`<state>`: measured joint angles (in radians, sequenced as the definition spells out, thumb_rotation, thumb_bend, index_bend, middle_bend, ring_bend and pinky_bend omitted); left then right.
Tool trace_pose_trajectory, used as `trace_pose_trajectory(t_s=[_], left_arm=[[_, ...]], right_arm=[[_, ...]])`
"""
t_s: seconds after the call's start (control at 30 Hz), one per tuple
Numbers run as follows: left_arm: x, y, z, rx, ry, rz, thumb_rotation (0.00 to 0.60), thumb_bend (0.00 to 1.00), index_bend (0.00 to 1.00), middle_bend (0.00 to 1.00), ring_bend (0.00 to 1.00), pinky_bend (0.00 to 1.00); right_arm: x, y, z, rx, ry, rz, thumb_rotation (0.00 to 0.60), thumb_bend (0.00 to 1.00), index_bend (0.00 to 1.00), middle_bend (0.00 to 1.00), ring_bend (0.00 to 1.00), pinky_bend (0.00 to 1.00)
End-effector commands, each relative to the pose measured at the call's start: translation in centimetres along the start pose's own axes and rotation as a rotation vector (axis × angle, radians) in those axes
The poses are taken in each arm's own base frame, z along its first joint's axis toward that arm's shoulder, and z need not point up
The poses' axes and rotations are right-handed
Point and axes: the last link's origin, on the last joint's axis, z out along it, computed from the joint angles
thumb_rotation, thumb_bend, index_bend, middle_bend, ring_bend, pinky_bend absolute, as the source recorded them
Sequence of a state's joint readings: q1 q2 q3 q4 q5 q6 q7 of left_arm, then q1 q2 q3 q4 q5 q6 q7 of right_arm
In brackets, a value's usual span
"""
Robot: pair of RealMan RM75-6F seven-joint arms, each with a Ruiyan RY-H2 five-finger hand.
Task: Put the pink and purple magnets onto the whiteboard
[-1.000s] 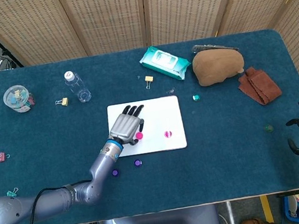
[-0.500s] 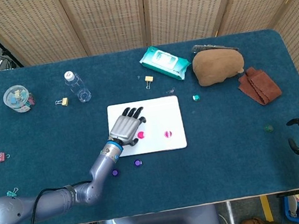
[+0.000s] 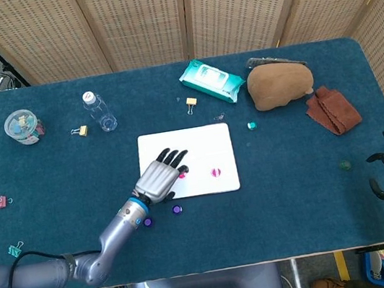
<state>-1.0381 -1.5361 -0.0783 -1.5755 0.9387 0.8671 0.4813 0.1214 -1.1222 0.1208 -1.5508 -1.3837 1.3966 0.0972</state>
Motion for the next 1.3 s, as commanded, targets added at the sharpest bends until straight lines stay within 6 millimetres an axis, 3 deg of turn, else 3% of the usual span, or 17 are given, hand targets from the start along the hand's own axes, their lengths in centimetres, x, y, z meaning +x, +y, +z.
trace_pose_trajectory(t_s=[0.03, 0.3, 0.63, 1.3], left_arm=[[-1.3, -0.7, -2.8, -0.015, -0.012, 0.016, 0.600, 0.30, 0.32, 0.00, 0.00, 0.00], [-3.7, -1.1, -4.7, -0.023, -0.024, 0.035, 0.600, 0.30, 0.34, 0.00, 0.00, 0.00], [-5.3, -0.6, -4.3, -0.041, -0.043, 0.037, 0.600, 0.30, 0.34, 0.00, 0.00, 0.00], [-6.0, 0.5, -3.1, -0.052, -0.064, 0.030, 0.600, 0.30, 0.34, 0.00, 0.00, 0.00]], right_arm=[[0.0, -0.1, 0.0, 0.004, -0.001, -0.001, 0.600, 0.42, 0.35, 0.00, 0.00, 0.00], [0.0, -0.1, -0.1, 0.004, -0.002, -0.002, 0.600, 0.42, 0.35, 0.00, 0.00, 0.00], [0.0, -0.1, -0.1, 0.001, -0.004, -0.002, 0.600, 0.42, 0.35, 0.00, 0.00, 0.00], [0.1, 0.1, -0.1, -0.003, -0.007, 0.004, 0.600, 0.42, 0.35, 0.00, 0.00, 0.00]])
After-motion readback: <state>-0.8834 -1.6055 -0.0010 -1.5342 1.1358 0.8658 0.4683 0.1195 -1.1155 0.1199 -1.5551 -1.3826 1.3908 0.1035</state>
